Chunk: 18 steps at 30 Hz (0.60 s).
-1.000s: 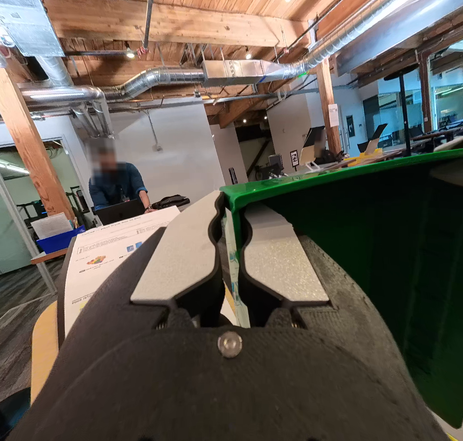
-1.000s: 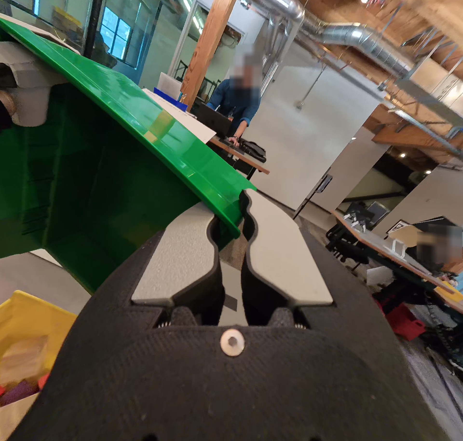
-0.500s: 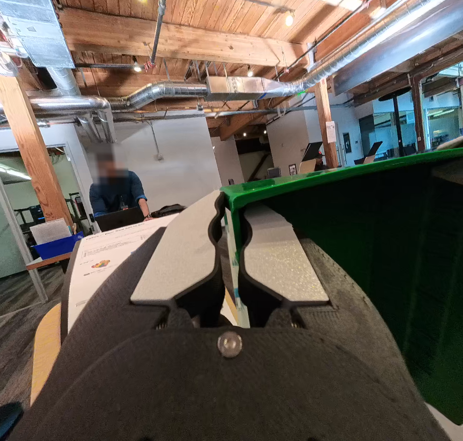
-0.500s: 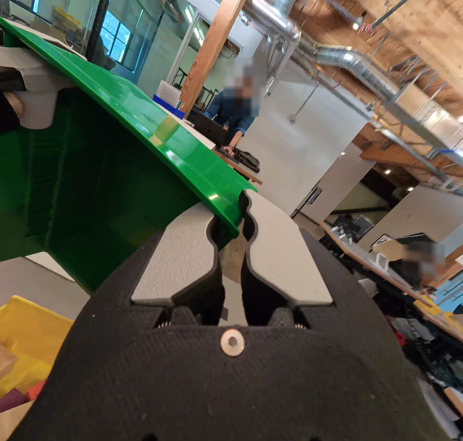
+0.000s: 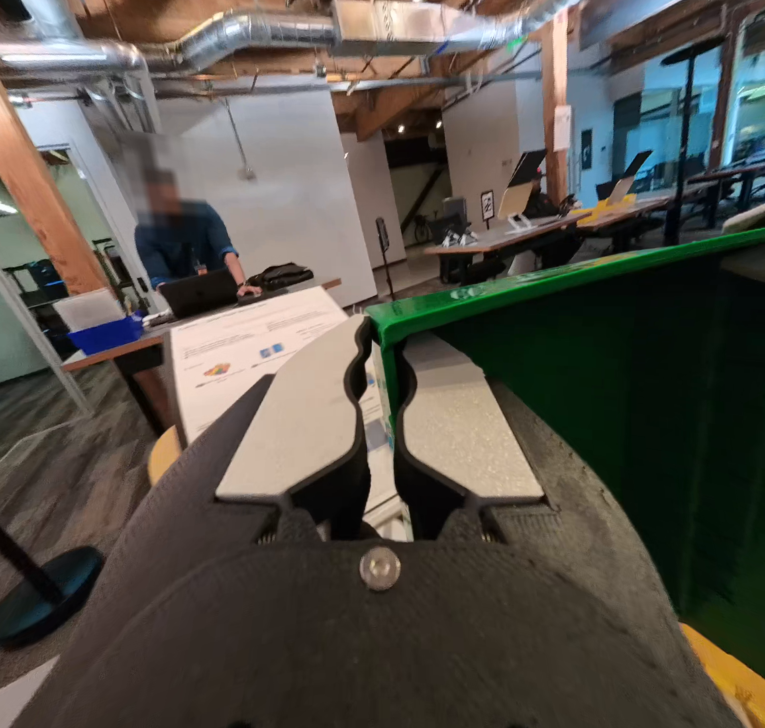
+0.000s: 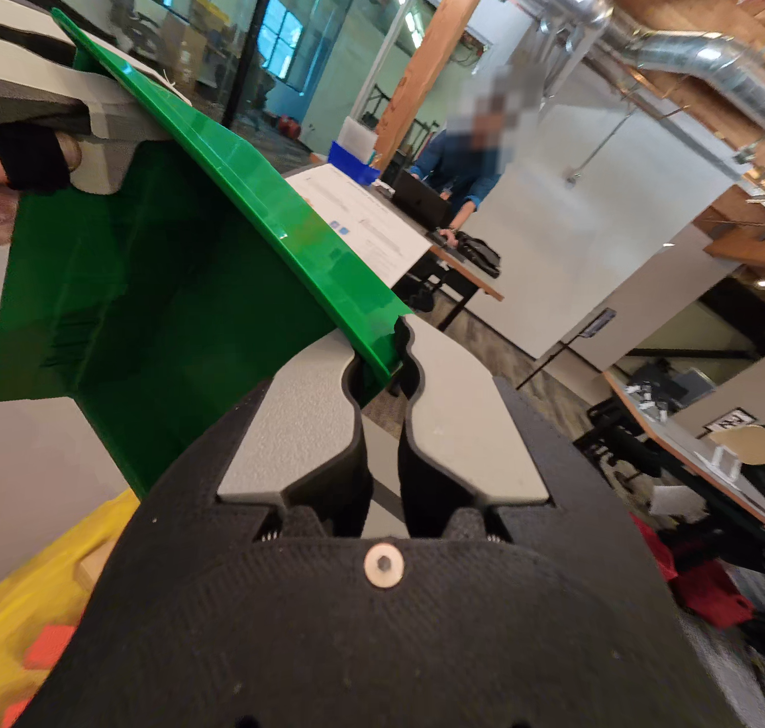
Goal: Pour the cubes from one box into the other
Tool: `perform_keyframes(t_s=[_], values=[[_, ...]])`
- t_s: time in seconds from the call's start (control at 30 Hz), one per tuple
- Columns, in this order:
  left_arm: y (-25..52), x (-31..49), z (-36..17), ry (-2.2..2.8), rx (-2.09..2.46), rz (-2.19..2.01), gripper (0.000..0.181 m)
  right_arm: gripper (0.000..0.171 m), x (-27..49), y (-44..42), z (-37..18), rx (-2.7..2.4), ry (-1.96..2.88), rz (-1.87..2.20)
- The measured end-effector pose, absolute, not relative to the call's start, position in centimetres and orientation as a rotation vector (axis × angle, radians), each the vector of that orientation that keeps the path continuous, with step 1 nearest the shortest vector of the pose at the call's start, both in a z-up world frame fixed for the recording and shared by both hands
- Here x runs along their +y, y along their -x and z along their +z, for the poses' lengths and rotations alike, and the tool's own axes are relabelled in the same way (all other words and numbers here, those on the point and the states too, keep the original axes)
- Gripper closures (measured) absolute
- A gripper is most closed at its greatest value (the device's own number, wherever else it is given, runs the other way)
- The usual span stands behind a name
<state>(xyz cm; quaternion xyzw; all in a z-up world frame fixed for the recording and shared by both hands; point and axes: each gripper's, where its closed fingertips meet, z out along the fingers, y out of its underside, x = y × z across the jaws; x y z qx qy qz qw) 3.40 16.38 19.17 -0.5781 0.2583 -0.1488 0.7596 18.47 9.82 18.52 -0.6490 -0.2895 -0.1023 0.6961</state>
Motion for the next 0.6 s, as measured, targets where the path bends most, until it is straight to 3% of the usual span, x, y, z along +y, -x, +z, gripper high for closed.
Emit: perform_keyframes(t_s=[0.23, 0.47, 0.6], values=[[5.7, 17.4, 16.4, 1.502, 0.585, -0.195, 0.173, 0.164, 12.1, -9.7, 14.6, -0.839, 1.617, -0.075], [14.7, 19.8, 6.6, 1.815, 0.645, -0.162, 0.175, 0.156, 13.2, -0.2, 3.6, -1.167, 1.772, 0.014], [18.5, 21.1, 0.3, 1.991, 0.633, -0.168, 0.176, 0.147, 12.4, 0.4, 1.1, -1.171, 1.824, 0.038]])
